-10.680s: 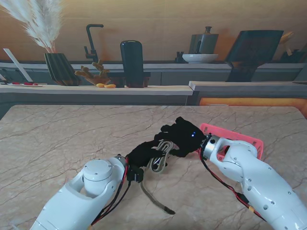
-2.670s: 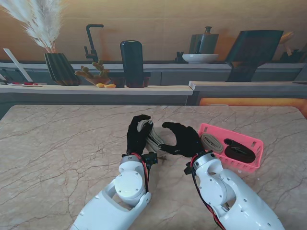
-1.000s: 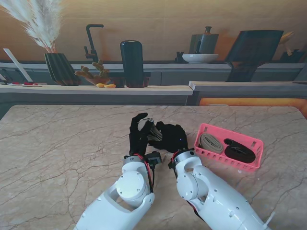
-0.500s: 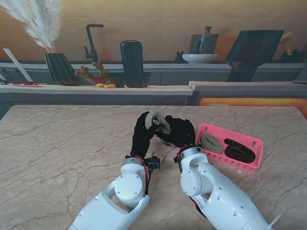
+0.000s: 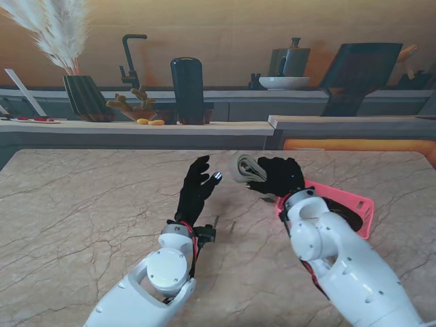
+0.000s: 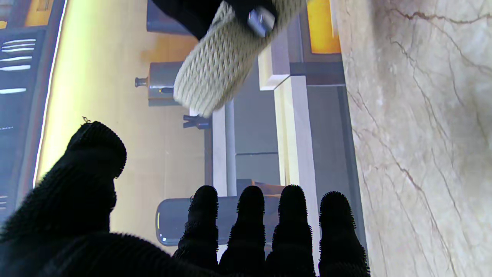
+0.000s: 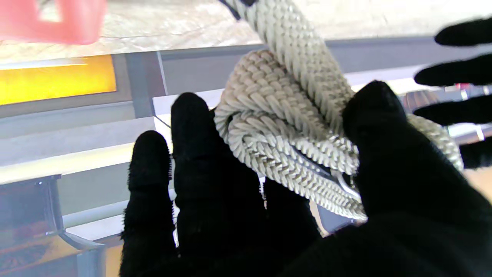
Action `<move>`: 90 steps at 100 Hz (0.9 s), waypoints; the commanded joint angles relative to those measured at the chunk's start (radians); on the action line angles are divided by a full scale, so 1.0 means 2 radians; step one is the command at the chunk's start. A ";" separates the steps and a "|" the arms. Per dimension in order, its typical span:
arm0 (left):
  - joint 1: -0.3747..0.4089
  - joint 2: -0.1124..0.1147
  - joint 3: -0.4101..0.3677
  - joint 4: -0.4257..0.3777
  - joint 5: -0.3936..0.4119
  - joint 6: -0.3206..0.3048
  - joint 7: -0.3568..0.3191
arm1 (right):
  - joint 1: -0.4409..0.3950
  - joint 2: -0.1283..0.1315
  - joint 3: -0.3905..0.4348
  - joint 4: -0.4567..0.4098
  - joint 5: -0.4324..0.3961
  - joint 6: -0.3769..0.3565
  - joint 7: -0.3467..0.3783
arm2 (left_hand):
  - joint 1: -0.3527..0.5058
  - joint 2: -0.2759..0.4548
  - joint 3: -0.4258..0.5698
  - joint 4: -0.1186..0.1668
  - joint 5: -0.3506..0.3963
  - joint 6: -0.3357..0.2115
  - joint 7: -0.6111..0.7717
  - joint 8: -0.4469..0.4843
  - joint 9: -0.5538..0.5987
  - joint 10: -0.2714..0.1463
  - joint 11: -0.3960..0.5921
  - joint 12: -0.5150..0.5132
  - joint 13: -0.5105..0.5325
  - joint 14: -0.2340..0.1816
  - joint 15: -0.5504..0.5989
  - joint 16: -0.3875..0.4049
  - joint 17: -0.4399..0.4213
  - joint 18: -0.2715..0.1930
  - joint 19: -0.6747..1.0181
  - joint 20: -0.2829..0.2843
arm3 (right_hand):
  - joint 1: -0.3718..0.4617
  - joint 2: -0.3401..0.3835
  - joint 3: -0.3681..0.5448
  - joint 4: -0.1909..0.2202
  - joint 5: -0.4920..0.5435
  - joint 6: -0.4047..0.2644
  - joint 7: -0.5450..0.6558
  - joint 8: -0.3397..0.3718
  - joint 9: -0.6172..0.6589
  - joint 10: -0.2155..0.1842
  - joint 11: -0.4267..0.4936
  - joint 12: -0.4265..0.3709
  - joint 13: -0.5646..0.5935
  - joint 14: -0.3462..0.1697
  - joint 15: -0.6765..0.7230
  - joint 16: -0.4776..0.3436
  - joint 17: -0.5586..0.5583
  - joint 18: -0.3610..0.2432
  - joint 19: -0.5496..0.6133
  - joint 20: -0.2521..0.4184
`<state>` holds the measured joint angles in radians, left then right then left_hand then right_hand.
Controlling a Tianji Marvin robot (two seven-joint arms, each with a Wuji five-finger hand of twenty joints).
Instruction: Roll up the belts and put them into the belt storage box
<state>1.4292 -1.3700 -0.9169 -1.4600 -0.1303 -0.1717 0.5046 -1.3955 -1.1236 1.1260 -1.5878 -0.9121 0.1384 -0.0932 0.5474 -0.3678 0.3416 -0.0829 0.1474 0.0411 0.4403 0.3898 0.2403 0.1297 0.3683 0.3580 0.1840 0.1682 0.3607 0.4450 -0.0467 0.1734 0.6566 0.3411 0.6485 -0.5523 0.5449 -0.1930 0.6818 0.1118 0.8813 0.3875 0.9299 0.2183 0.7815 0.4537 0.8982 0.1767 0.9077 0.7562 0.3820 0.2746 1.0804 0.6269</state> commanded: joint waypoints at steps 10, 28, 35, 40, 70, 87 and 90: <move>0.010 0.015 -0.019 -0.014 -0.002 0.005 -0.023 | 0.002 0.025 0.036 -0.019 -0.034 -0.037 0.058 | 0.010 0.010 -0.017 0.020 0.005 -0.017 0.017 0.010 0.012 -0.003 -0.017 0.002 0.002 0.001 -0.006 -0.008 0.010 -0.007 -0.001 -0.005 | 0.071 0.076 0.092 0.038 0.059 -0.139 0.034 0.028 -0.052 -0.010 0.053 0.065 -0.053 -0.017 0.055 0.057 -0.035 -0.009 -0.019 0.028; 0.020 0.029 -0.039 -0.022 0.014 0.011 -0.050 | 0.016 0.042 0.066 -0.017 -0.076 -0.087 0.143 | 0.017 0.013 -0.025 0.021 0.018 -0.014 0.016 0.010 0.021 0.002 -0.018 0.004 0.006 0.005 -0.007 -0.008 0.012 -0.007 0.000 -0.004 | 0.070 0.074 0.093 0.040 0.064 -0.131 0.033 0.026 -0.050 -0.010 0.069 0.095 -0.056 -0.021 0.088 0.091 -0.029 -0.020 -0.005 0.058; 0.025 0.033 -0.047 -0.024 0.022 0.013 -0.057 | 0.021 0.047 0.072 -0.013 -0.092 -0.096 0.167 | 0.023 0.016 -0.027 0.021 0.029 -0.013 0.016 0.010 0.025 0.003 -0.019 0.005 0.008 0.006 -0.008 -0.008 0.013 -0.005 0.000 -0.004 | 0.068 0.070 0.098 0.041 0.067 -0.124 0.034 0.023 -0.056 0.006 0.111 0.128 -0.056 -0.028 0.148 0.135 -0.013 -0.038 0.035 0.092; 0.028 0.035 -0.052 -0.026 0.026 0.016 -0.059 | 0.022 0.050 0.077 -0.012 -0.105 -0.100 0.184 | 0.031 0.016 -0.027 0.022 0.036 -0.011 0.017 0.011 0.030 0.006 -0.020 0.005 0.010 0.008 -0.008 -0.007 0.015 -0.004 0.000 -0.004 | 0.065 0.070 0.100 0.040 0.066 -0.123 0.035 0.021 -0.061 0.016 0.142 0.153 -0.051 -0.042 0.188 0.164 -0.004 -0.048 0.062 0.115; 0.038 0.042 -0.075 -0.027 0.073 0.019 -0.052 | 0.010 0.059 0.106 0.012 -0.162 -0.113 0.213 | 0.052 0.021 -0.044 0.021 0.069 -0.004 0.011 0.014 0.058 0.014 -0.024 0.006 0.022 0.017 -0.009 -0.007 0.024 -0.001 0.002 -0.003 | 0.066 0.063 0.105 0.035 0.071 -0.118 0.037 0.013 -0.062 0.027 0.163 0.171 -0.049 -0.047 0.213 0.185 -0.007 -0.050 0.081 0.134; 0.042 0.041 -0.083 -0.032 0.081 0.017 -0.037 | 0.002 0.060 0.112 0.022 -0.171 -0.085 0.231 | 0.059 0.022 -0.048 0.022 0.073 -0.003 0.009 0.016 0.069 0.013 -0.023 0.009 0.030 0.018 -0.003 -0.004 0.032 0.001 0.012 0.002 | 0.069 0.064 0.104 0.035 0.070 -0.113 0.038 0.009 -0.062 0.031 0.161 0.166 -0.049 -0.041 0.213 0.185 -0.002 -0.060 0.126 0.169; 0.042 0.041 -0.083 -0.032 0.083 0.017 -0.036 | 0.000 0.060 0.112 0.023 -0.172 -0.081 0.235 | 0.059 0.022 -0.049 0.022 0.074 -0.003 0.009 0.017 0.071 0.014 -0.022 0.010 0.031 0.019 -0.002 -0.003 0.033 0.002 0.014 0.003 | 0.070 0.064 0.105 0.036 0.070 -0.112 0.038 0.008 -0.062 0.032 0.161 0.166 -0.049 -0.041 0.213 0.185 -0.001 -0.061 0.135 0.175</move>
<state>1.5029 -1.2855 -1.0782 -1.5139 0.0360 -0.1371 0.4275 -1.3806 -1.0093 1.3473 -1.5544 -1.2463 -0.0312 0.3596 0.6521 -0.3365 0.2715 -0.0717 0.2766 0.0418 0.4429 0.4133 0.3588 0.1646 0.3302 0.3690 0.2294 0.2024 0.3452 0.4354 0.0073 0.1775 0.6645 0.3411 0.6478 -0.5528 0.5446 -0.1930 0.7141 0.1111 0.8659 0.3979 0.8091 0.2270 1.0124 0.7539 0.7945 0.1471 1.3061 1.1042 0.3716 0.1728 1.2719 0.9202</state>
